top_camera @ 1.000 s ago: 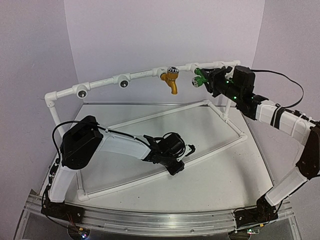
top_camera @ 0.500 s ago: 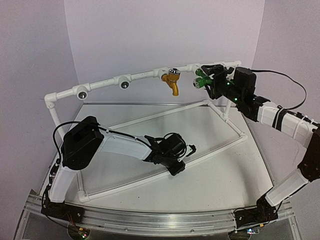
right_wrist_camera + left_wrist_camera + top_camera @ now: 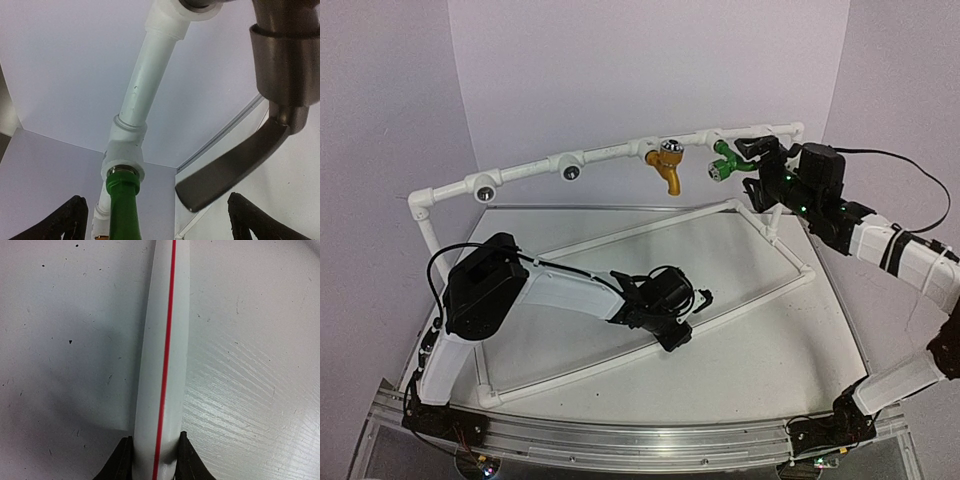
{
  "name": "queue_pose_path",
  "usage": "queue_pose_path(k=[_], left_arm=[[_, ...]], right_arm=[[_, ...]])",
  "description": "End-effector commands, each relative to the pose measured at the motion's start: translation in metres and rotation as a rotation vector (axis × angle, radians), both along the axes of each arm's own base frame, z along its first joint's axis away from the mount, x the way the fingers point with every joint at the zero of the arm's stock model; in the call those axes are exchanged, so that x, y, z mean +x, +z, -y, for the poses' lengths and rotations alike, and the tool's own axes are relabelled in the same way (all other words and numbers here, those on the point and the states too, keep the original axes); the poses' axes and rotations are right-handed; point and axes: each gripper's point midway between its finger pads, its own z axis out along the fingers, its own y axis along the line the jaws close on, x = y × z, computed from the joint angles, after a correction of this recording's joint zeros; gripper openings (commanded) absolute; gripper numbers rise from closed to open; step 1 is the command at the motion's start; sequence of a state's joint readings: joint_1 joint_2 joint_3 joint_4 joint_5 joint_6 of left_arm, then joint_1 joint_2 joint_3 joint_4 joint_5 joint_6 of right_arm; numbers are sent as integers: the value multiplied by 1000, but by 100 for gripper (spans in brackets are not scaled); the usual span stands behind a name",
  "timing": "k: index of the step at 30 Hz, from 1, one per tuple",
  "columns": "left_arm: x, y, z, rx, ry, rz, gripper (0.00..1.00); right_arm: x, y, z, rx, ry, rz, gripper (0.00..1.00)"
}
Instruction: Install the water faucets
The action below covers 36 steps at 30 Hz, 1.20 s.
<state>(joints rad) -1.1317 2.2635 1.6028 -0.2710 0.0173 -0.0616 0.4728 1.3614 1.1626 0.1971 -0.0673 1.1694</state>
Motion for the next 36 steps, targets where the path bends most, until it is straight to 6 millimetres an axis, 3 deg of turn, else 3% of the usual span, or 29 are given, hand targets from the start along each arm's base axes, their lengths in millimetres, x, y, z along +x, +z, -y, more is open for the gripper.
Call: queue_pose_path(k=[1, 5, 8, 14, 15, 18, 21, 29, 36], left_arm=[[-23, -58, -26, 131, 57, -163, 0], [-23, -58, -27, 132, 56, -163, 0], [-22, -57, -27, 133, 56, -161, 0], [-24, -57, -27, 131, 51, -168, 0], [-24, -56, -27, 130, 50, -168, 0], [-25, -55, -27, 130, 47, -168, 0], [-24, -57, -27, 134, 47, -167, 0], [-26, -67, -27, 149, 41, -179, 0], [-27, -71, -28, 157, 32, -180, 0]], right_arm=[[-19, 18, 9, -20, -10, 49, 98], [-32, 29, 16, -92, -9, 79, 98], [-47, 54, 22, -243, 11, 154, 98], [-87, 110, 21, -843, 165, 461, 96], [-92, 112, 20, -938, 199, 491, 94], [-103, 113, 23, -1256, 275, 630, 93], [-108, 98, 28, -1573, 343, 748, 91], [-97, 77, 42, -2204, 358, 913, 92], [-92, 58, 8, -2473, 354, 1003, 89]])
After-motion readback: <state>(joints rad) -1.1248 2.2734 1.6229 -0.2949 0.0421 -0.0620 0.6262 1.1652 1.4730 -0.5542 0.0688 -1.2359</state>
